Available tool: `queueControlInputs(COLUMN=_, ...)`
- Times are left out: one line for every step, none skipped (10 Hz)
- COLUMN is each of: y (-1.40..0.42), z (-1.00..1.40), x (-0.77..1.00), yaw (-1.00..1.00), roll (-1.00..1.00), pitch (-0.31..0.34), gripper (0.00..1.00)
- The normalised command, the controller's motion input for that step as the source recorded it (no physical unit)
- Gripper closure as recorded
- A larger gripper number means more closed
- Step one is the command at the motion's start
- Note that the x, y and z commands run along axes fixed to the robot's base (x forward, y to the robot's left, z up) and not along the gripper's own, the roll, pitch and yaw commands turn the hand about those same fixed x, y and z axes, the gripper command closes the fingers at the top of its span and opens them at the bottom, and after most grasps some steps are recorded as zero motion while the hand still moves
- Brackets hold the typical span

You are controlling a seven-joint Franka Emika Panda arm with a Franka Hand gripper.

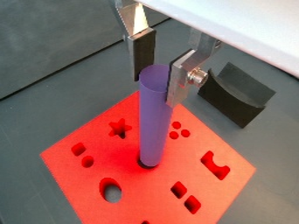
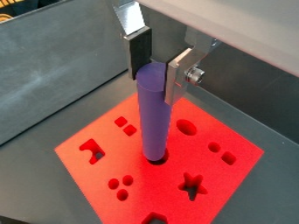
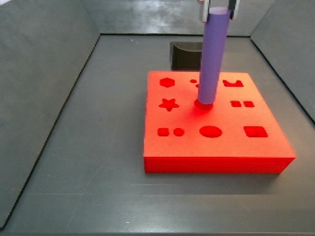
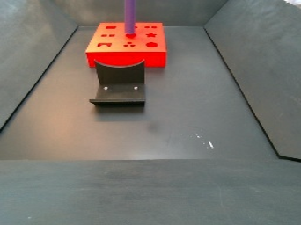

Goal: Insert the round object.

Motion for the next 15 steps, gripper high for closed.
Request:
queueControlInputs(y=0.00, z=-0.14, x=0.00, yaw=0.00, roll=0.00, pitch=-0.034, gripper=1.00)
queueControlInputs(y=0.00, z=-0.16, x=0.00, yaw=0.00, roll=0.00, pitch=-0.043, gripper=1.00)
queueControlInputs(y=0.00, z=-0.17, x=0.00, yaw=0.00, roll=0.00, pitch=-0.044, gripper=1.00)
queueControlInputs(y=0.00, z=-0.17, x=-0.07, yaw=0.00, roll=0.00, pitch=-0.039, gripper=1.00)
queueControlInputs(y=0.00, z=-0.15, x=-0.11, yaw=0.00, roll=0.03, pitch=-0.014, gripper=1.00)
queueControlInputs(y=-0.01, z=-0.15, x=-0.04, yaw=0.00, roll=0.03, pitch=-0.019, gripper=1.00)
queueControlInputs(y=-0.09, z=-0.14, x=0.09, yaw=0.03, roll=0.00, pitch=-0.010, gripper=1.00)
queueControlInputs(y=-0.08, z=-0.16, x=0.31, yaw=0.10, roll=0.01, pitch=0.000, gripper=1.00)
queueControlInputs(y=-0.03, z=-0.19, x=0.26, yaw=0.10, roll=0.02, pitch=0.000, gripper=1.00)
queueControlInputs(y=-0.03, z=-0.15, x=0.17, yaw=0.07, roll=0.01, pitch=0.000, gripper=1.00)
queueControlInputs(y=-0.03, z=-0.11, x=0.07, yaw=0.05, roll=0.01, pitch=0.000, gripper=1.00)
queueControlInputs(y=0.00, z=-0.11, x=0.00, yaw=0.01, roll=0.00, pitch=0.000, gripper=1.00)
queueControlInputs(y=0.00, z=-0.05, x=0.00, yaw=0.00, roll=0.02, pitch=0.000, gripper=1.00)
queueControlInputs(y=0.00, z=0.00, x=0.06, yaw=0.00, roll=0.00, pitch=0.023, gripper=1.00)
queueControlInputs(y=0.00, z=-0.23, x=0.22, yaw=0.00, roll=0.06, pitch=0.024, gripper=1.00)
